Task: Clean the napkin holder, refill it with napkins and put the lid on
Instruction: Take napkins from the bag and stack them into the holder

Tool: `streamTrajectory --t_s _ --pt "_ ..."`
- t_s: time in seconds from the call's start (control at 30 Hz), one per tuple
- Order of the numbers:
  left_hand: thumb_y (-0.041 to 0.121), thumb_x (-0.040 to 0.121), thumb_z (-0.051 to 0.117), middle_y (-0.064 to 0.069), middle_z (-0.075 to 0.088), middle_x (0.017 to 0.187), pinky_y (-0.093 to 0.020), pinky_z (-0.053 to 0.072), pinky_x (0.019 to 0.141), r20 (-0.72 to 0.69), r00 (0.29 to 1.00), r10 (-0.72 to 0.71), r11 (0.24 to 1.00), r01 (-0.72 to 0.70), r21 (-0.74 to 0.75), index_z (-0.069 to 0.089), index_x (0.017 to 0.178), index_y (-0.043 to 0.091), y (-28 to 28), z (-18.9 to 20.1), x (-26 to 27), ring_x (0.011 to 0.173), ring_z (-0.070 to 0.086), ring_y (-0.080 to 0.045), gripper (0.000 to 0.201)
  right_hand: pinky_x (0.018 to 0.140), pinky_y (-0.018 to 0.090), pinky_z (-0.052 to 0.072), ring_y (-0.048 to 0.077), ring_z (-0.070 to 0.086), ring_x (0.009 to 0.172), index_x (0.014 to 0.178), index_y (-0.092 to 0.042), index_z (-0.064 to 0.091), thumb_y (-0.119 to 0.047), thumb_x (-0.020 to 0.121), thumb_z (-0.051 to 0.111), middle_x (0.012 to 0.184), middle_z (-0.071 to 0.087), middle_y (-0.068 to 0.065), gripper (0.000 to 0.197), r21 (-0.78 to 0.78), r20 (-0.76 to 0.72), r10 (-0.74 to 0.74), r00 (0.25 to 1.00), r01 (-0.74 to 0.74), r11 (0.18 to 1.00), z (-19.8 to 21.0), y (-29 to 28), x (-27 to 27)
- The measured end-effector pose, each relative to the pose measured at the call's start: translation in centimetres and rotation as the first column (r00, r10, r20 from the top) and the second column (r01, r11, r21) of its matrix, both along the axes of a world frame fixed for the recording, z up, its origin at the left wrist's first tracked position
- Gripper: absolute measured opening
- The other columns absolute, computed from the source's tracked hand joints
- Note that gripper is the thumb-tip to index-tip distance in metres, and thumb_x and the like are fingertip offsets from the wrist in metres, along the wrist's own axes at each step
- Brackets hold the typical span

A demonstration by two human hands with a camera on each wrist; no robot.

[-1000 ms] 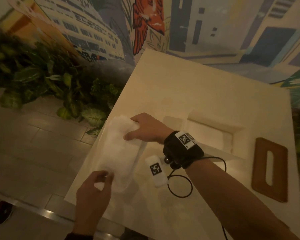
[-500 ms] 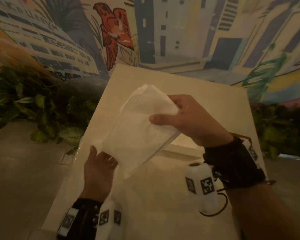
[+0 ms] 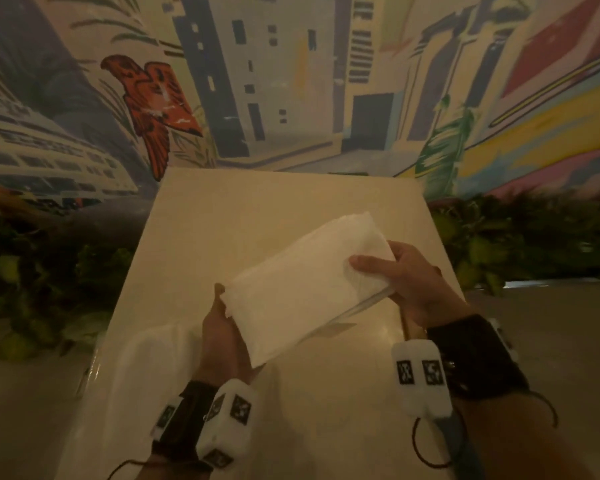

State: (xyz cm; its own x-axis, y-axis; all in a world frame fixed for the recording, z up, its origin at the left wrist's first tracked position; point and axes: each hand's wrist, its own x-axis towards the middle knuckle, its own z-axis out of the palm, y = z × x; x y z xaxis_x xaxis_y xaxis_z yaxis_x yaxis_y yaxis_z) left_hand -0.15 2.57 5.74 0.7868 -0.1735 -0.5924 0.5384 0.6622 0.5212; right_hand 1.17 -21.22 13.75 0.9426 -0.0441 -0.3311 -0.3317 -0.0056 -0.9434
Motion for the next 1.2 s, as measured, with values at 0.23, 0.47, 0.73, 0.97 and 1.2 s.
streamTrajectory --t_s 0.23,0.47,0.73,0.97,1.2 --pt "0.027 0.088 0.066 -0.014 0.066 0.124 -0.048 0.053 0.090 0.144 0.915 -0.378 0.884 0.309 0.351 0.059 0.128 0.014 -0.8 -1.4 3.9 0.111 0.063 -0.034 0.043 0.086 0.043 0.056 0.027 0.069 0.096 0.105 -0.009 0.070 -0.019 0.083 0.074 0.099 0.075 0.005 0.025 0.031 -0.121 -0.196 0.973 0.201 0.979 -6.8 -1.7 0.6" --pt "0.036 0.089 0.063 -0.010 0.060 0.124 -0.044 0.053 0.090 0.008 0.922 -0.386 0.628 0.257 0.735 0.051 0.129 0.009 -2.4 -4.2 8.6 0.105 0.061 -0.028 0.050 0.084 0.038 0.052 0.021 0.061 0.097 0.117 -0.012 0.054 -0.035 0.091 0.062 0.110 0.063 0.005 0.036 -0.196 -0.164 -0.243 0.956 0.210 0.958 -10.9 -1.5 2.3" --pt "0.042 0.088 0.061 -0.012 0.056 0.126 -0.042 0.051 0.087 -0.088 0.922 -0.376 0.563 0.303 0.769 0.045 0.133 0.008 -4.7 -4.7 10.9 0.109 0.056 -0.031 0.059 0.076 0.036 0.054 0.027 0.054 0.108 0.133 -0.005 0.034 -0.032 0.093 0.056 0.125 0.051 0.010 0.053 -0.386 -0.230 -0.156 0.961 0.057 0.921 -12.0 -1.3 4.2" --pt "0.036 0.096 0.048 -0.017 0.046 0.137 -0.042 0.045 0.097 -0.171 0.868 -0.466 0.330 0.350 0.877 0.031 0.141 0.005 -5.5 -5.0 11.2 0.118 0.049 -0.034 0.057 0.099 0.033 0.037 0.033 0.046 0.127 0.148 0.000 0.013 -0.028 0.097 0.049 0.141 0.044 0.018 0.068 -0.610 -0.278 0.016 0.960 -0.189 0.770 -12.4 -1.4 5.0" --pt "0.043 0.093 0.051 -0.018 0.044 0.140 -0.051 0.045 0.100 -0.224 0.817 -0.530 0.237 0.397 0.887 0.024 0.144 0.008 -5.6 -4.6 10.8 0.121 0.049 -0.036 0.067 0.094 0.037 0.043 0.030 0.057 0.116 0.152 -0.013 -0.004 -0.031 0.095 0.052 0.132 0.055 0.012 0.082 -0.740 -0.282 0.026 0.959 -0.235 0.630 -12.6 -0.5 5.0"
